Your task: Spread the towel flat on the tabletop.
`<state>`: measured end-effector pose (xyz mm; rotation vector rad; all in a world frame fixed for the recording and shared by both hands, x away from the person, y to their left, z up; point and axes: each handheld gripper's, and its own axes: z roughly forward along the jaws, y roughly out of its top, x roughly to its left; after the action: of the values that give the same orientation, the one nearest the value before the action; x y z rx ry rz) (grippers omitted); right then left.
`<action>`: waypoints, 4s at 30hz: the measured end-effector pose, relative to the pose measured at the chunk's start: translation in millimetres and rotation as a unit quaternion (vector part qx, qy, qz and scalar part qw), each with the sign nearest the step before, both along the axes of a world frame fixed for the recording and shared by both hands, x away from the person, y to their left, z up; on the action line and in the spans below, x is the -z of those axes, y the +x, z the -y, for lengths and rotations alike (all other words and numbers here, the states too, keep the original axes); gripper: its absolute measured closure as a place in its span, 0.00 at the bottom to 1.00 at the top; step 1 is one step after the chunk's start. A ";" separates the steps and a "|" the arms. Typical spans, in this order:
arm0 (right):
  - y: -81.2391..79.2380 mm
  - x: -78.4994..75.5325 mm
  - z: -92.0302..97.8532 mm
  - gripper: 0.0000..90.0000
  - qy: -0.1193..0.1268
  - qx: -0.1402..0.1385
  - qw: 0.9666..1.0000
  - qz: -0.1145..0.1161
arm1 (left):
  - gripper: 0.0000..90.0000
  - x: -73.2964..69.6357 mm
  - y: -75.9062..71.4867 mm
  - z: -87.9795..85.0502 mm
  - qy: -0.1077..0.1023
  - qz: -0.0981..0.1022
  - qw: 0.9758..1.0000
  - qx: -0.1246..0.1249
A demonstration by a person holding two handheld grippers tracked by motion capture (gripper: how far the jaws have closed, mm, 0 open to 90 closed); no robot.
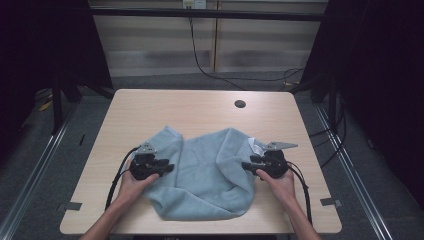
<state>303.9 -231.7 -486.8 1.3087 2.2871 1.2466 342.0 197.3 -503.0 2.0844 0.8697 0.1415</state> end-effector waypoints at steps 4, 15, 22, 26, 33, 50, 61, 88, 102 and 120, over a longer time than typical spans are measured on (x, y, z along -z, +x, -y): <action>-9.5 -11.3 4.4 0.98 0.010 -0.001 1.000 0.013 | 0.72 -0.3 -7.2 -14.3 -0.001 -0.004 1.000 -0.017; -59.0 -33.4 17.7 0.99 0.013 -0.013 0.999 0.026 | 0.72 -1.9 -29.5 -39.2 -0.003 -0.014 0.999 -0.042; -98.3 -25.4 24.7 0.86 0.031 -0.042 0.999 -0.001 | 0.66 -4.4 -36.5 -46.4 -0.007 -0.021 0.999 -0.038; -78.6 -40.8 30.5 0.82 0.054 -0.020 0.998 0.030 | 0.65 -17.9 -25.9 -39.1 -0.039 -0.013 0.999 -0.033; -8.3 -18.9 6.9 0.86 0.010 -0.028 1.000 0.006 | 0.66 -12.5 -12.6 -9.8 -0.003 -0.017 1.000 0.006; 89.7 13.0 5.7 0.77 -0.084 0.038 0.995 -0.038 | 0.69 -2.8 -15.6 -37.3 0.025 0.005 0.999 -0.028; 52.5 -22.9 9.9 0.53 -0.063 0.033 0.997 0.002 | 0.65 -5.4 -31.9 -43.7 0.021 -0.013 0.999 -0.022; -40.2 11.6 -4.1 0.58 -0.085 -0.017 0.996 -0.022 | 0.66 -8.0 2.7 -43.9 0.045 -0.005 0.998 -0.032; 72.2 16.3 16.8 0.56 -0.089 0.057 0.994 -0.020 | 0.65 -27.4 -13.5 -41.2 -0.001 -0.010 1.000 0.013; -1.6 0.2 -25.8 0.45 -0.052 -0.041 0.997 -0.027 | 0.91 -2.0 2.7 -56.1 0.003 -0.026 0.999 -0.025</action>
<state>302.2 -205.9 -487.0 1.2402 2.4299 1.1134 344.7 253.4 -501.0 2.0816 0.9536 0.1182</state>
